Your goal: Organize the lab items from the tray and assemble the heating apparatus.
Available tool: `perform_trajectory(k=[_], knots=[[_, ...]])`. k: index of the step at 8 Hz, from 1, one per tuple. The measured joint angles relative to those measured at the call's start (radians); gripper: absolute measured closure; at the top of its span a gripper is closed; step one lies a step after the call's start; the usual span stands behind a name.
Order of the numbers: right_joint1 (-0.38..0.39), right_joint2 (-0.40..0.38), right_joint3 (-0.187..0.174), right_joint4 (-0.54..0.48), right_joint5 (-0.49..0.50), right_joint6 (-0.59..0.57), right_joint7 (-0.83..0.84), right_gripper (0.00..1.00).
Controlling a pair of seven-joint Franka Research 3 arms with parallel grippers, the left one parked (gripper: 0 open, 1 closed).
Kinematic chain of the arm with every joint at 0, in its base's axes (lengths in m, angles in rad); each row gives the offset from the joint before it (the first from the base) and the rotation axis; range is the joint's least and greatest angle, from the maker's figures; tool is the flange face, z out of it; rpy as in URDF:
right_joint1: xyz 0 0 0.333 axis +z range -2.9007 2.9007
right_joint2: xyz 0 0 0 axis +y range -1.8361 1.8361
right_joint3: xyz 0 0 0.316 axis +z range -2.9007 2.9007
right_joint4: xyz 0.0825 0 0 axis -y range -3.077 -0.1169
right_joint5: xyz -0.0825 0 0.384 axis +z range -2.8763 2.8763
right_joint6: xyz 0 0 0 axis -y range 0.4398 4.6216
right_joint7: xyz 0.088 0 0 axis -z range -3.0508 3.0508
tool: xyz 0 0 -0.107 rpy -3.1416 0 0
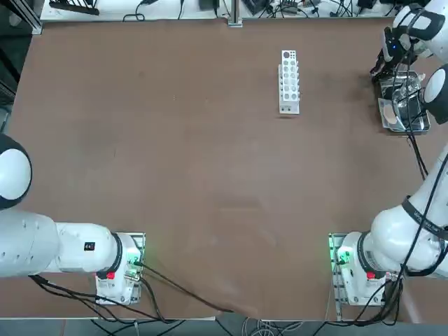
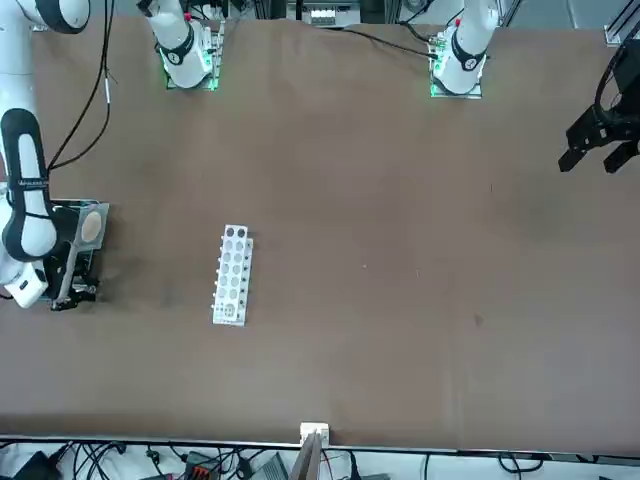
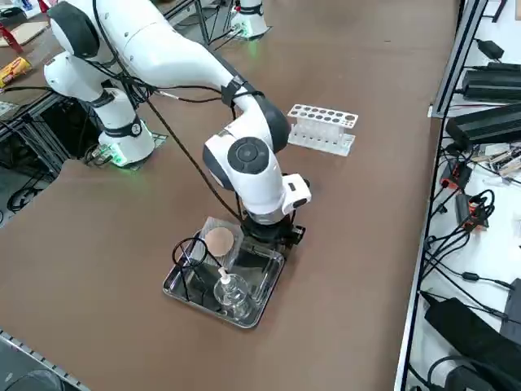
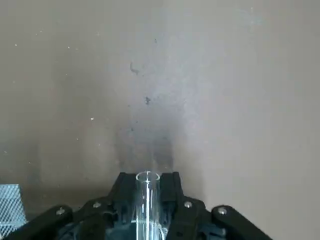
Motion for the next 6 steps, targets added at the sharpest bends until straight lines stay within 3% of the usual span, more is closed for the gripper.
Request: perform_trajectory(k=[6], knots=[[0.000, 0.000, 0.002, 0.007, 0.000, -0.001, -0.024, 0.78]])
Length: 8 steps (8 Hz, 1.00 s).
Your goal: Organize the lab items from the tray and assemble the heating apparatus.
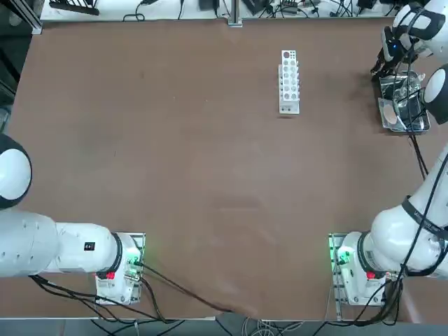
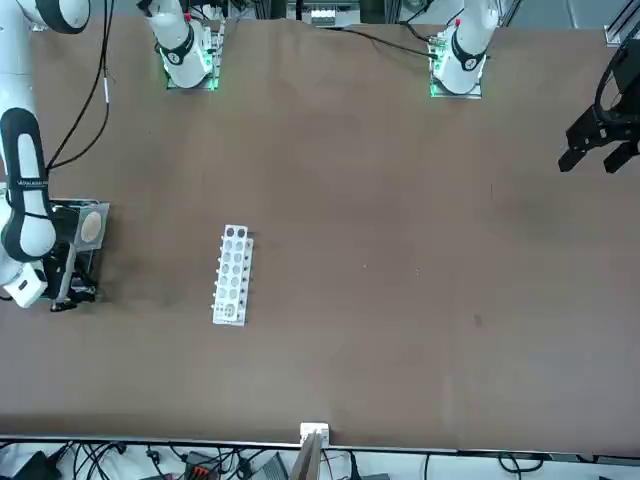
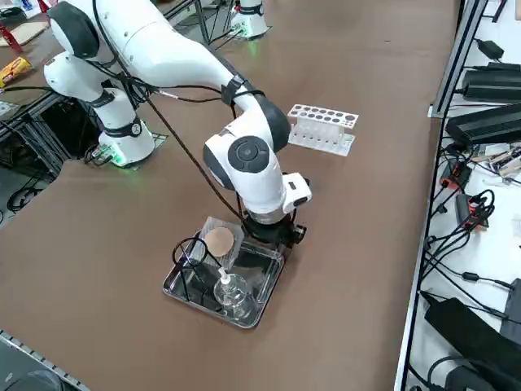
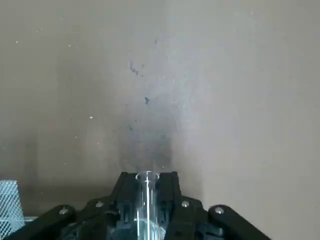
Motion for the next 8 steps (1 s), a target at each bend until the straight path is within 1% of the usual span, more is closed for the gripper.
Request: perform_trajectory(k=[2, 4, 6, 8], knots=[[0.000, -0.005, 0.002, 0.013, 0.000, -0.004, 0.000, 0.78], [0.001, -0.032, 0.004, 0.022, 0.000, -0.025, -0.005, 0.78], [0.005, -0.091, 0.011, 0.032, 0.008, -0.071, 0.003, 0.78], [0.012, -0.156, 0.029, 0.039, 0.049, -0.146, 0.031, 0.78]])
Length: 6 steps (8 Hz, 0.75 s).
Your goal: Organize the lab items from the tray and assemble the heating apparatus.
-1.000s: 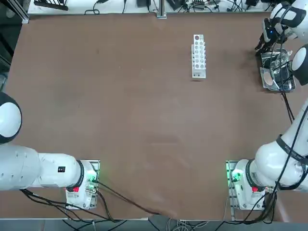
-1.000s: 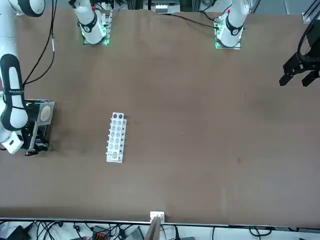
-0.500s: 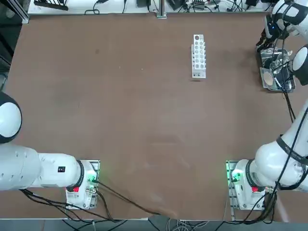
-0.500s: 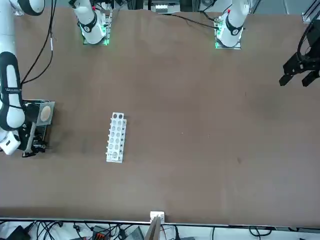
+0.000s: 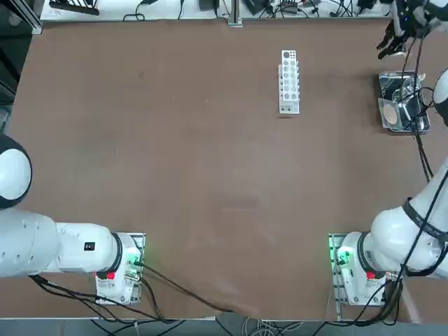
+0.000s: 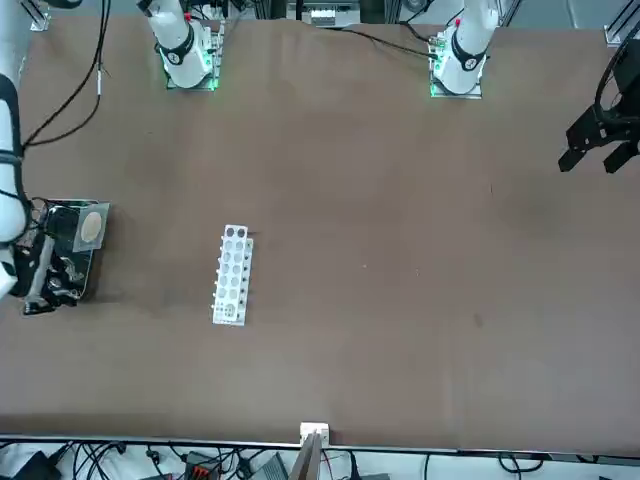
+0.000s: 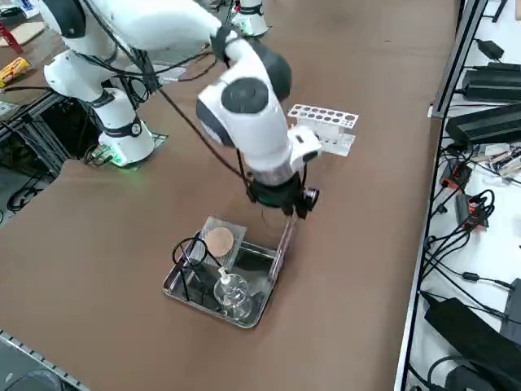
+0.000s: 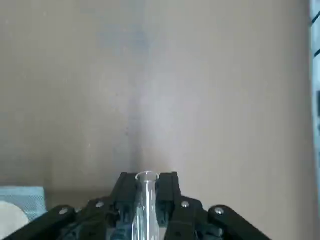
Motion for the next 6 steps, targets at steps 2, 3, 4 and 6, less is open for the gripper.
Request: perform_trajectory(k=[2, 3, 4, 6], knots=[[0.010, -0.030, 0.021, 0.048, 0.124, -0.133, 0.048, 0.78], [0.013, -0.033, 0.024, 0.070, 0.210, -0.202, 0.078, 0.78], [0.013, -0.034, 0.030, 0.079, 0.308, -0.250, 0.093, 0.78], [0.013, -0.032, 0.044, 0.079, 0.514, -0.319, 0.101, 0.78]])
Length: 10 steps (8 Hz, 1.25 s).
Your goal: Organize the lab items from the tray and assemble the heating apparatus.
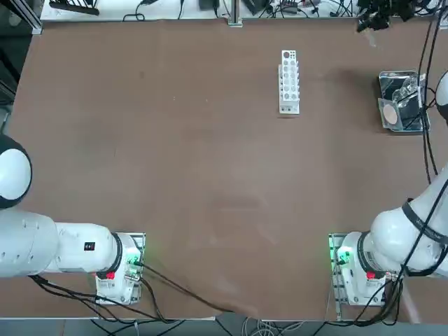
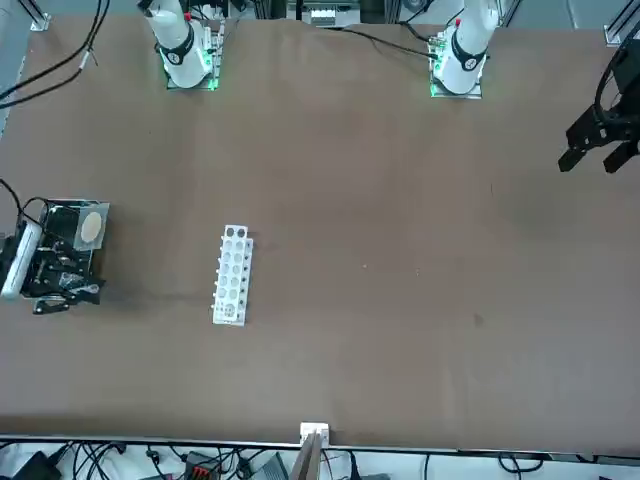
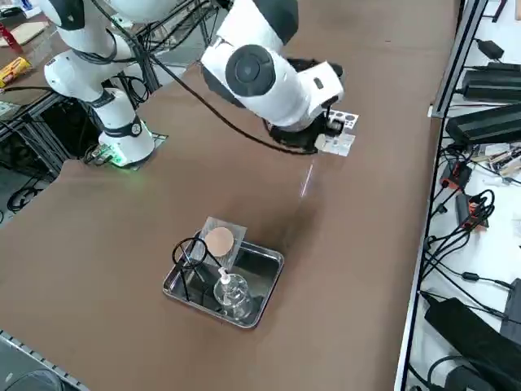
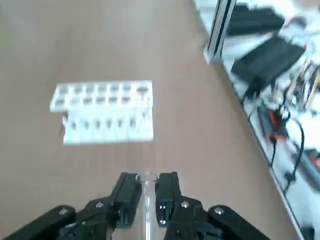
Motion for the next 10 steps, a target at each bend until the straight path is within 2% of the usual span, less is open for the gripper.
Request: perform_trajectory(k=[3, 6, 7, 10], knots=[[0.013, 0.030, 0.011, -0.012, 0.317, -0.130, 0.006, 0.78], [0.101, 0.080, 0.019, -0.016, 0.510, -0.139, -0.028, 0.78], [0.135, 0.095, 0.020, -0.016, 0.551, -0.139, -0.039, 0.78], [0.190, 0.102, 0.021, -0.016, 0.592, -0.143, -0.047, 0.78]])
